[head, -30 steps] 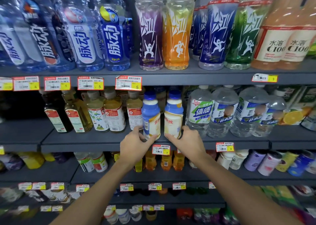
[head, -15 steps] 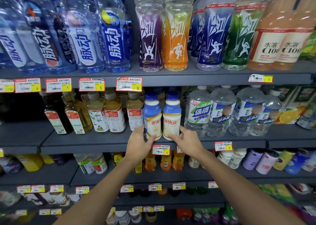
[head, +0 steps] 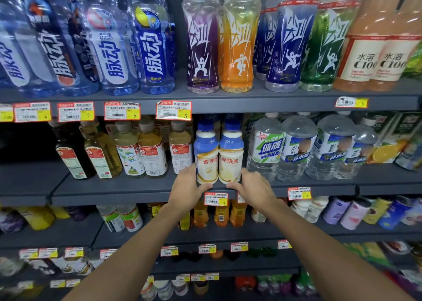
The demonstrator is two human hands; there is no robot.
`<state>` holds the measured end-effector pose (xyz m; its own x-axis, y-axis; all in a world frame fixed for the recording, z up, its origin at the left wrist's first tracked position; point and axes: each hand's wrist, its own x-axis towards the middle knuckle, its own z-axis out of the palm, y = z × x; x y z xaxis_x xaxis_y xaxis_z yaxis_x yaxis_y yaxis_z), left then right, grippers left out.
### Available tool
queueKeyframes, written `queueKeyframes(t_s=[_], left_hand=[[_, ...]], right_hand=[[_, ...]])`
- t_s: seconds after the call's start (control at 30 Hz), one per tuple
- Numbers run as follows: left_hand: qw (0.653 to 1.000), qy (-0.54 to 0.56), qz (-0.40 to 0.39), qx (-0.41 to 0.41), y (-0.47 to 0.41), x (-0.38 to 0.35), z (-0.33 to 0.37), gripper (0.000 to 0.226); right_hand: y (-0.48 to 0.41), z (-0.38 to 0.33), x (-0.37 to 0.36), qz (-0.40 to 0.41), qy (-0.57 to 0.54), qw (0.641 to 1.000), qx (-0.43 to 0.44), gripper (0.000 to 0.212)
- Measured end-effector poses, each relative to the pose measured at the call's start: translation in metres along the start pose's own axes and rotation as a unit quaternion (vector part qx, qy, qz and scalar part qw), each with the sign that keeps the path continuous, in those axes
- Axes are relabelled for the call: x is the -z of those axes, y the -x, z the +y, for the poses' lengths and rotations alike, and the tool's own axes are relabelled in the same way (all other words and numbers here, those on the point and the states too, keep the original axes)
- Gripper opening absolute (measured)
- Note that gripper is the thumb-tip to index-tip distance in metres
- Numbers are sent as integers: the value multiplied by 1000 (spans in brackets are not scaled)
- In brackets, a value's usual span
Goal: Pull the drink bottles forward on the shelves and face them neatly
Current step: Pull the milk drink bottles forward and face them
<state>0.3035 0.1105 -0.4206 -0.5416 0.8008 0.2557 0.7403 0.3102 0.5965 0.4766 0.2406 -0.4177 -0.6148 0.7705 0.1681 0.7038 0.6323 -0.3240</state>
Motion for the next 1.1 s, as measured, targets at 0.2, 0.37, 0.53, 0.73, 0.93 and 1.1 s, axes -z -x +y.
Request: queueKeyframes(t_s=[0.2, 0.37, 0.53, 0.73, 0.93, 1.1], left_hand=[[996, -83, 7, -12, -2, 0, 4, 65], [994, -110, 1, -7, -4, 1, 4, 65], [996, -93, 0, -4, -4, -1, 4, 67], [999, -31, 2, 29, -3, -2, 3, 66], [999, -5, 10, 35, -2, -4, 5, 59], [999, -39, 21, 29, 0, -4, 4, 63]], right_hand=[[0, 0, -1, -9, 32, 999, 13, 57], [-1, 6, 4, -27, 12, 999, 29, 49], [9, 5, 1, 8, -36, 999, -1, 70], [12, -11, -9, 56, -67, 994, -72, 67], [8, 2, -4, 7, -136, 990, -46, 61], [8, 1, -3, 11, -125, 990, -58, 63]])
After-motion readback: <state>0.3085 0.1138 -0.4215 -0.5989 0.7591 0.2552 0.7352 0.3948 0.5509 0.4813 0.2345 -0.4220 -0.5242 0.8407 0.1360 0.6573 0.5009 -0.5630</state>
